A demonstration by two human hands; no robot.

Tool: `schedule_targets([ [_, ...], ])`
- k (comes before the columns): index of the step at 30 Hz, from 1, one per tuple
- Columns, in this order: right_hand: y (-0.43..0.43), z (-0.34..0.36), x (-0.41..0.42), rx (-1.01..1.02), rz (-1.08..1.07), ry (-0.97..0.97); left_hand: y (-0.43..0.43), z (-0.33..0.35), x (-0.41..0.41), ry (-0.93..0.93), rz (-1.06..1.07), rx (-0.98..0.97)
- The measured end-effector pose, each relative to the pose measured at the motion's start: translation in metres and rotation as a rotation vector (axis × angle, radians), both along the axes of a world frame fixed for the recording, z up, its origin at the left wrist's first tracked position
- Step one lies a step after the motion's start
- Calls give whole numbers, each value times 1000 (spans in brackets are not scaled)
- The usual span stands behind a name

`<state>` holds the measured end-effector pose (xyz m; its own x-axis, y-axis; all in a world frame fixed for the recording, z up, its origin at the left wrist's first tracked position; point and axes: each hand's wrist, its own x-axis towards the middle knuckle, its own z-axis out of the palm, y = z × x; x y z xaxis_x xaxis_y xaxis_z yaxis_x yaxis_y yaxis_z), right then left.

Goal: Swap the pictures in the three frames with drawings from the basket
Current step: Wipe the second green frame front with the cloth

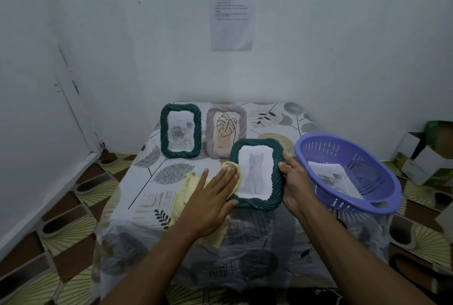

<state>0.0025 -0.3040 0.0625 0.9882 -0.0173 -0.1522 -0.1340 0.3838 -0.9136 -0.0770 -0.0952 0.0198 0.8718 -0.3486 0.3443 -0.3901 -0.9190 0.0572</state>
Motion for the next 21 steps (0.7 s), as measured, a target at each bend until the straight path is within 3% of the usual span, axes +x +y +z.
schedule_targets([
  [4, -3, 3, 4, -8, -49, -10, 8, -23, 4, 160, 87, -120],
  [9, -2, 4, 4, -33, -20, -20, 23, -33, 15, 285, 203, -82],
  [21, 21, 1, -3, -21, 76, -27, 117, -27, 21, 346, 398, -42],
])
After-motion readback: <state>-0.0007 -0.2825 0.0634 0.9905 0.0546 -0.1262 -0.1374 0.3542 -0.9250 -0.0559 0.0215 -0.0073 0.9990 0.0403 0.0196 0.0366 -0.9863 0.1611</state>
